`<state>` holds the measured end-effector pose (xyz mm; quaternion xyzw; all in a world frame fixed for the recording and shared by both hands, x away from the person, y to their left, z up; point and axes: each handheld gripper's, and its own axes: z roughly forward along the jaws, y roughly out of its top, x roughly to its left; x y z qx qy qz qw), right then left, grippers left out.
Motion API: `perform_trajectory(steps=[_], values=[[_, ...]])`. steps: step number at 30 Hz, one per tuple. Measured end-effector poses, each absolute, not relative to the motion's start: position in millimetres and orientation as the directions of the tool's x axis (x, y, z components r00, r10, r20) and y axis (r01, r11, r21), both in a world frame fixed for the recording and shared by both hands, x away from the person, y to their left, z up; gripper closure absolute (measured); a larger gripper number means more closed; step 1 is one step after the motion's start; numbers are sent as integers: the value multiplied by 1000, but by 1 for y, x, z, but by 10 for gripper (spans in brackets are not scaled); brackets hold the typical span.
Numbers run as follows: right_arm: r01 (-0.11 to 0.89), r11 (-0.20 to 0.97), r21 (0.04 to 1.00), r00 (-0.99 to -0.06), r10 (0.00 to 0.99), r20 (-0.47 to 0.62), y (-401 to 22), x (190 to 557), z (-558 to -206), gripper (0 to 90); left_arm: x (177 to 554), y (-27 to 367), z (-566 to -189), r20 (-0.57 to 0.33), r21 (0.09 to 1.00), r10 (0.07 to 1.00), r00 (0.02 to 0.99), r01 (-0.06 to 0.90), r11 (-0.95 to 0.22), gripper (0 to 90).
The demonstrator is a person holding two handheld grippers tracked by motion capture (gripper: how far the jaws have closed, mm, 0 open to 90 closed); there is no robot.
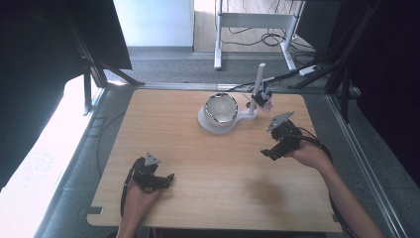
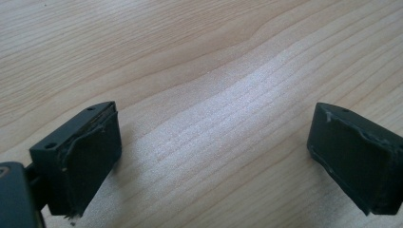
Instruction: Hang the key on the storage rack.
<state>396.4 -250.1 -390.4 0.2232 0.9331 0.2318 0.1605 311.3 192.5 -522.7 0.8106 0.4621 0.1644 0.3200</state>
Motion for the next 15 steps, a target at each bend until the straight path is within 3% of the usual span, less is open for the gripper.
perform_trajectory(steps=[15], values=[[348,751,561,-827,528,-193,-262,356,-415,60,311,192,-523,-31,670,855,517,646,-366,41]])
